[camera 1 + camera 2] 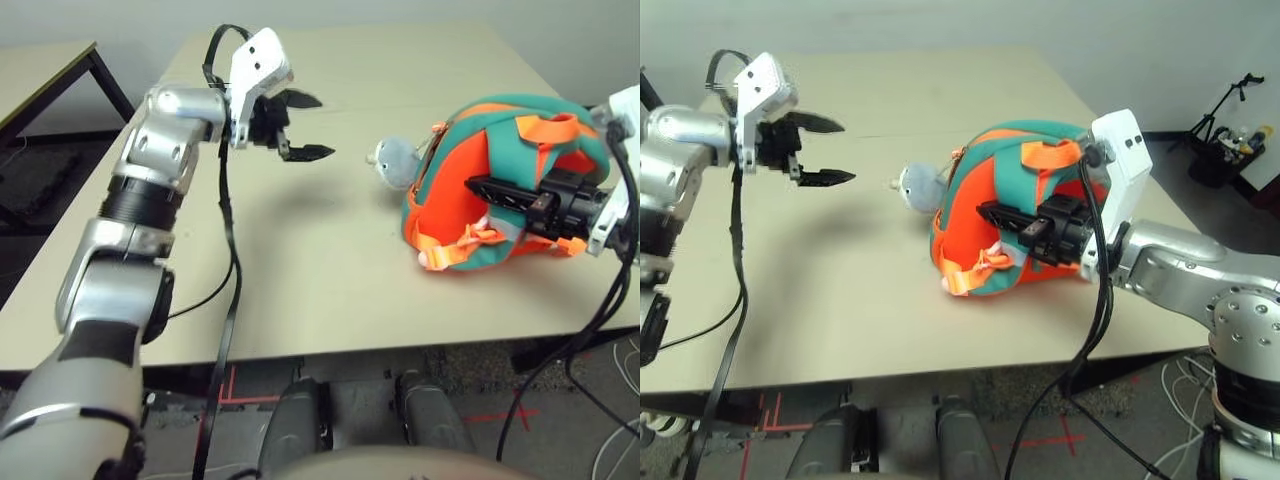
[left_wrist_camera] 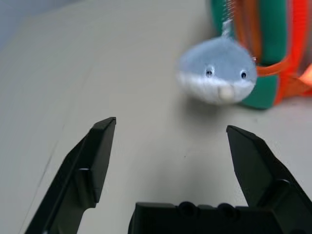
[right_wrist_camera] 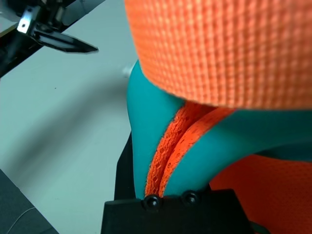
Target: Put the pencil case into the backpack and zip it.
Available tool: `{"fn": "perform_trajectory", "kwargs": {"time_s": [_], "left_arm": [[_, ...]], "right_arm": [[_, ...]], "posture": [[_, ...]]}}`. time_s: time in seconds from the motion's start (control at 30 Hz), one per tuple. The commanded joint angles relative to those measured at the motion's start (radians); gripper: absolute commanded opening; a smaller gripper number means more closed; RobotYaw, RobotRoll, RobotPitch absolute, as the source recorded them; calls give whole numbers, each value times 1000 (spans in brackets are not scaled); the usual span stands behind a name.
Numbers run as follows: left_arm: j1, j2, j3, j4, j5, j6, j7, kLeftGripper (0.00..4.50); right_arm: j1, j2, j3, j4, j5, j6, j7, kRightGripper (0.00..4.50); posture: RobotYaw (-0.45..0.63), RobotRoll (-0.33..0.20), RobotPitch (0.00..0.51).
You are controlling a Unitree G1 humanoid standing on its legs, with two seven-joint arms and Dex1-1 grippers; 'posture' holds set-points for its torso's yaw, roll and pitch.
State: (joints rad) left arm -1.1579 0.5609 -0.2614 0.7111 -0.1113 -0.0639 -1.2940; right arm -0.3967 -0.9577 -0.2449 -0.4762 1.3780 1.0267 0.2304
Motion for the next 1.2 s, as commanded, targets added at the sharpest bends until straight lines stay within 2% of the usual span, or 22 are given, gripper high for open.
{"fn": "perform_trajectory", "kwargs": {"time_s": [0.03,0.13,0.3,0.83,1.2], "left_arm": [[-77,-27,-64,176,121,-297,-55,4500],[-131,-56,-120,316,220,-535,-55,4500],[-185,-102,-140,470,305,-715,-24,4500],[-260,-185,-142,595,457,-766,204,4500],[-264,-235,-132,609,490,-791,226,4500]], "right_arm": [[-13,9,21,-24,3,14,19,151],[-10,18,19,-33,7,14,9,151],[1,29,13,-53,18,16,-9,151],[27,38,0,-96,65,8,-79,151],[46,37,-11,-116,92,-4,-120,151]], "posture": [[-115,0,33],[-136,0,34],[-165,0,35],[-229,0,43],[-261,0,54]]}}
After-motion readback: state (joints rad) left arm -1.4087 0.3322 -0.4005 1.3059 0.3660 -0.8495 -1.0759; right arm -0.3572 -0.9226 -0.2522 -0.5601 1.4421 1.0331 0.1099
